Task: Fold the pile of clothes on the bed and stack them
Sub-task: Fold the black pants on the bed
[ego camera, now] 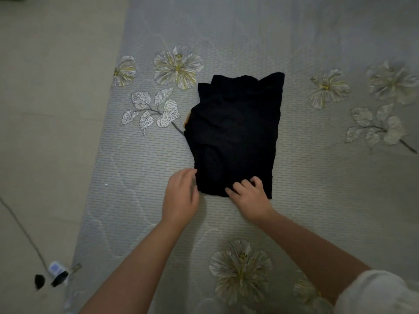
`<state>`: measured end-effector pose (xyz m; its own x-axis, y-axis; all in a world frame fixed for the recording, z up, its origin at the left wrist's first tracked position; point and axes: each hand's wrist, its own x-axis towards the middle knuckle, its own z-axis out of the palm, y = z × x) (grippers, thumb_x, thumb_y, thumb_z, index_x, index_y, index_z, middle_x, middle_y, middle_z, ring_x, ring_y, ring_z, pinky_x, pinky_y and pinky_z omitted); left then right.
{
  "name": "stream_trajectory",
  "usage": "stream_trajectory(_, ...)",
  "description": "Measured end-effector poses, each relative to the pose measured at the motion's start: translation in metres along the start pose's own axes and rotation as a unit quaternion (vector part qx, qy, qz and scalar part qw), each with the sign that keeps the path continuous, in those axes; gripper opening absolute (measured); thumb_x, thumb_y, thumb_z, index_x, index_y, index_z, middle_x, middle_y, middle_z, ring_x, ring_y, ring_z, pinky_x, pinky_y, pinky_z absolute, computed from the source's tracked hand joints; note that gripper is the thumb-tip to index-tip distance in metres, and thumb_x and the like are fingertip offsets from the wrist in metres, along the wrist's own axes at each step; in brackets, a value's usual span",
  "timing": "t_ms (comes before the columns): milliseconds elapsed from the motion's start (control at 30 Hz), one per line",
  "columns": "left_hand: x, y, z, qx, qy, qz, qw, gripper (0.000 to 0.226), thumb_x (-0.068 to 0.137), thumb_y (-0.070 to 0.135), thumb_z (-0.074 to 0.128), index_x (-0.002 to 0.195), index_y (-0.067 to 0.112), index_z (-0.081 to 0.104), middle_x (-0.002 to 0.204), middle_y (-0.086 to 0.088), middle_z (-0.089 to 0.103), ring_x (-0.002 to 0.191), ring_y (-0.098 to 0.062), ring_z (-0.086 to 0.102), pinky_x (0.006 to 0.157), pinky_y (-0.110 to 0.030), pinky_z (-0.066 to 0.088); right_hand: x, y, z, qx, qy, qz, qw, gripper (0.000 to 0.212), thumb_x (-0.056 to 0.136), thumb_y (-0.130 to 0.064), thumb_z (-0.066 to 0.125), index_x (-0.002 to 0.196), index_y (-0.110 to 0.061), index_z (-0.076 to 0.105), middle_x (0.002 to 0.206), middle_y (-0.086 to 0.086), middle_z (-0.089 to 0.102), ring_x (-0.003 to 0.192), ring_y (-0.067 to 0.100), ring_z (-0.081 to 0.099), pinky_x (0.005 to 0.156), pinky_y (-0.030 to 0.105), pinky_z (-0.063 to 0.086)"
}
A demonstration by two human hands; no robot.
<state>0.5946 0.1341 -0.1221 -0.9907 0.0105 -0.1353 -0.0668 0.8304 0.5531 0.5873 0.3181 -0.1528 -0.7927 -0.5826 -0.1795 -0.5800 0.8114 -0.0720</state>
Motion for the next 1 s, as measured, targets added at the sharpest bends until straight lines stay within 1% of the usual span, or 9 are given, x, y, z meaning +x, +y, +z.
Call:
stream_trajectory(100,0.010,0.005,0.012,0.099,-0.027,0.134,0.986,0.047,0.054,-0.007,0.081,0.098,-0.005,0.067,0.103,-0.021,0.067,0.094,-0.039,0.064,0.082,-0.046,0.049,-0.015,0.007,0.008,0.006,-0.028,-0.031,0.999,0.051,0.035,-0.023,0.090,0.084,-0.022,0.077,0.066,-0.007,0.065,0.057,0.012,0.062,0.074,0.029,0.045)
stream_trajectory(200,0.025,0.012,0.024,0.235,-0.118,0.194,0.945,0.068,0.052,0.031,0.087,0.113,0.010,0.065,0.123,-0.008,0.061,0.118,-0.028,0.054,0.092,-0.048,0.045,-0.027,0.020,0.008,0.031,0.015,0.027,0.999,0.051,0.045,-0.015,0.088,0.094,-0.016,0.074,0.080,0.002,0.070,0.070,0.018,0.067,0.077,0.033,0.034)
stream_trajectory(267,0.032,0.007,0.037,0.323,-0.178,0.214,0.904,0.089,0.072,0.052,0.067,0.144,0.020,0.025,0.154,-0.006,0.016,0.140,-0.023,-0.003,0.112,-0.048,0.000,-0.030,0.029,0.004,0.010,0.022,0.081,0.996,0.057,0.047,-0.017,0.087,0.102,-0.015,0.072,0.099,0.008,0.071,0.089,0.025,0.069,0.084,0.041,0.043)
stream_trajectory(367,0.046,0.000,0.046,0.362,-0.223,0.164,0.890,0.106,0.079,0.062,0.051,0.135,0.020,-0.028,0.131,-0.007,-0.048,0.113,-0.024,-0.051,0.092,-0.042,-0.036,-0.019,0.034,-0.004,-0.016,-0.056,0.109,0.992,0.077,0.043,-0.020,0.087,0.116,-0.016,0.064,0.126,0.013,0.059,0.114,0.031,0.057,0.089,0.055,0.044)
stream_trajectory(533,0.072,0.003,0.053,0.351,-0.243,0.148,0.892,0.100,0.080,0.057,0.053,0.146,0.017,-0.012,0.151,-0.013,-0.023,0.138,-0.030,-0.025,0.111,-0.046,-0.014,0.007,0.045,0.010,-0.017,-0.124,0.090,0.988,0.069,0.094,-0.017,0.039,0.147,-0.016,-0.005,0.152,0.006,-0.021,0.141,0.028,-0.016,0.107,0.052,-0.017)
stream_trajectory(667,0.081,0.004,0.050,0.337,-0.268,0.136,0.892,0.072,0.095,0.033,0.041,0.147,0.019,-0.007,0.154,-0.012,-0.013,0.141,-0.028,-0.015,0.115,-0.042,0.000,0.014,0.058,0.014,0.005,-0.121,0.090,0.989,0.061,0.095,-0.011,0.034,0.148,-0.012,0.003,0.156,0.008,-0.009,0.143,0.024,-0.010,0.111,0.049,-0.012)
stream_trajectory(800,0.075,0.001,0.046,0.326,-0.302,0.154,0.882,0.061,0.098,0.016,0.030,0.147,0.015,-0.006,0.155,-0.011,-0.009,0.142,-0.026,-0.013,0.115,-0.039,0.000,-0.002,0.055,0.002,0.013,0.006,0.056,0.998,0.054,0.059,0.007,0.074,0.112,0.005,0.063,0.117,0.022,0.062,0.110,0.035,0.059,0.089,0.059,0.042)
stream_trajectory(900,0.067,-0.001,0.037,0.316,-0.347,0.174,0.866,0.063,0.098,0.019,0.035,0.147,0.016,-0.004,0.155,-0.010,-0.007,0.142,-0.025,-0.012,0.115,-0.035,0.001,-0.016,0.051,-0.003,0.040,0.043,0.038,0.998,0.060,0.035,0.006,0.084,0.093,0.001,0.072,0.096,0.016,0.071,0.091,0.032,0.068,0.073,0.055,0.051)
stream_trajectory(1000,0.057,0.000,0.027,0.252,-0.380,0.176,0.872,0.064,0.095,0.022,0.044,0.147,0.018,0.007,0.156,-0.005,0.001,0.143,-0.019,-0.006,0.114,-0.028,0.005,-0.026,0.046,-0.005,0.058,0.041,0.027,0.997,0.056,0.034,0.000,0.084,0.089,-0.005,0.074,0.105,0.015,0.069,0.100,0.035,0.065,0.078,0.054,0.050)
